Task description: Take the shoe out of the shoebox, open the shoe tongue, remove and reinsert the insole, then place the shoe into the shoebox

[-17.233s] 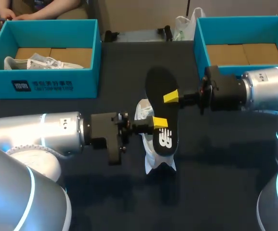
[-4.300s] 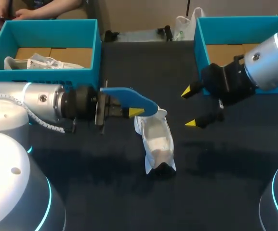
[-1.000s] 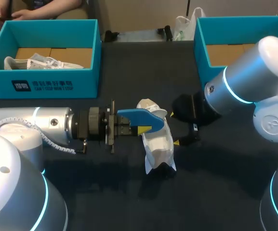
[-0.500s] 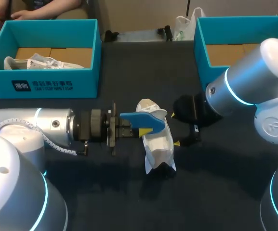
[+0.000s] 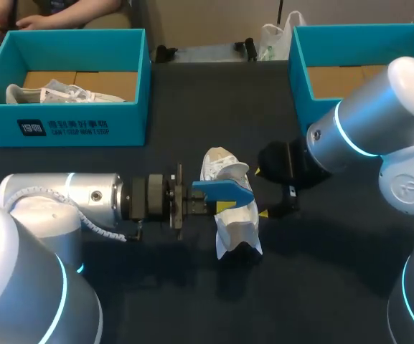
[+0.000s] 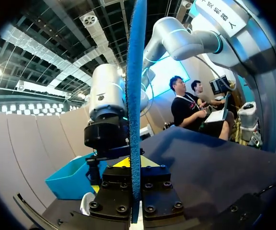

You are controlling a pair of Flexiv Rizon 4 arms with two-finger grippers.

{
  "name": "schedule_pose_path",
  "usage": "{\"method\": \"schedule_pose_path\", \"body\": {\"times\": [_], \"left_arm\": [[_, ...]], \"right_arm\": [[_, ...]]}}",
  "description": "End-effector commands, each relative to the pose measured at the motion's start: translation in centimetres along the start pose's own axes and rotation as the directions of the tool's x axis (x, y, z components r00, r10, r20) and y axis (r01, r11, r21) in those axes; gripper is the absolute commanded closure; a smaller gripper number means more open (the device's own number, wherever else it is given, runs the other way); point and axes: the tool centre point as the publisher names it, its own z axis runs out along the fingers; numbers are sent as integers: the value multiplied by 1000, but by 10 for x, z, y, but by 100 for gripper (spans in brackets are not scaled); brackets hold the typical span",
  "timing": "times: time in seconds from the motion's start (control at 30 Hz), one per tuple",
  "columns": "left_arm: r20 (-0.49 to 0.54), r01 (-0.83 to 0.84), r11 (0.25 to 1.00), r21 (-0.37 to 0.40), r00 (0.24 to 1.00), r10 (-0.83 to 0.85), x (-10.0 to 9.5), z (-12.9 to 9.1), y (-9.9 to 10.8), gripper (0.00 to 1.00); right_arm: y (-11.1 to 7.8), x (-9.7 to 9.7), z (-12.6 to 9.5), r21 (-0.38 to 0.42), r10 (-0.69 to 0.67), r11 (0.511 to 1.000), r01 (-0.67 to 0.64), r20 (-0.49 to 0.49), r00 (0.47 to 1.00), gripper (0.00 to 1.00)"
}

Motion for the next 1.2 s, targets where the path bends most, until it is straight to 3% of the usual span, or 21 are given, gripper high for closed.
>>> {"method": "schedule_pose_path", "body": {"times": [0.03, 0.63, 1.2], "left_arm": [[6, -13, 1000, -13, 1000, 13, 3, 8, 5, 100], [20, -71, 992, -106, 997, 74, 2, 8, 32, 100], [11, -108, 985, -131, 994, 110, -7, 11, 69, 100]], "right_arm": [[0, 1, 0, 0, 0, 1000, 0, 2, 1000, 0], [0, 1, 0, 0, 0, 1000, 0, 2, 1000, 0], [0, 1, 0, 0, 0, 1000, 0, 2, 1000, 0]]}}
